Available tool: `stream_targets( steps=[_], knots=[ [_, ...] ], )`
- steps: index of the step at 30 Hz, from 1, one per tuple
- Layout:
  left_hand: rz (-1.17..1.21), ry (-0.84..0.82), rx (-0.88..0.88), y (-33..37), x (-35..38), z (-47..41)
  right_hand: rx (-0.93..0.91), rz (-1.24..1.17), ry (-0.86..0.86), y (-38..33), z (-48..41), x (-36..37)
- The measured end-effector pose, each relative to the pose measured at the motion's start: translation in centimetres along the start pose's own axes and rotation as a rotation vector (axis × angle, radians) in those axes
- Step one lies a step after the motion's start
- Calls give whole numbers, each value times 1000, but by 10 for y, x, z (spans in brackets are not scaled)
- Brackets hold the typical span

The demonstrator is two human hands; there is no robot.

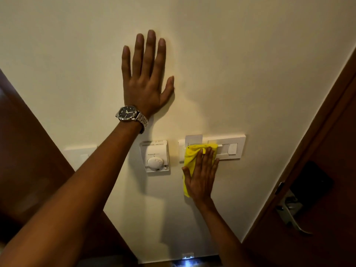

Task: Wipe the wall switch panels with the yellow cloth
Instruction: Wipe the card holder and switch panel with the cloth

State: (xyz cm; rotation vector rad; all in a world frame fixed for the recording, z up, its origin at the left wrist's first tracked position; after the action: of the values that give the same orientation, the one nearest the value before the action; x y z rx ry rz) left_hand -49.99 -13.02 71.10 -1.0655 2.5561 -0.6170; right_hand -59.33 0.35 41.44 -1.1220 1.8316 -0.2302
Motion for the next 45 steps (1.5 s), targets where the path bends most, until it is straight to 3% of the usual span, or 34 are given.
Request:
stream_targets(
  steps=[20,27,45],
  knots=[
    [-1,-8,5,-1,4,2,0,-90,-26,-5,14,3],
    [12,7,6,-1,4,4,-96,-154,11,-2,9,-5],
    [10,-14,7,0,5,5,-71,-35,7,9,32,13]
  ],
)
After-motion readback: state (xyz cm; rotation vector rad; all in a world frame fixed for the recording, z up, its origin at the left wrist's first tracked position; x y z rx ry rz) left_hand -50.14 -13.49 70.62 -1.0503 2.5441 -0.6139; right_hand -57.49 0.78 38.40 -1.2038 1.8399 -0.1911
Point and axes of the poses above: each hand's wrist, its own z-axis away from the middle knuckle, its own x-axis out of the palm, y = z × x, the point moved 7 cm from there along -z, towards the middle knuckle, and after that the axes turned 14 degrees about x, right-handed, at the moved point
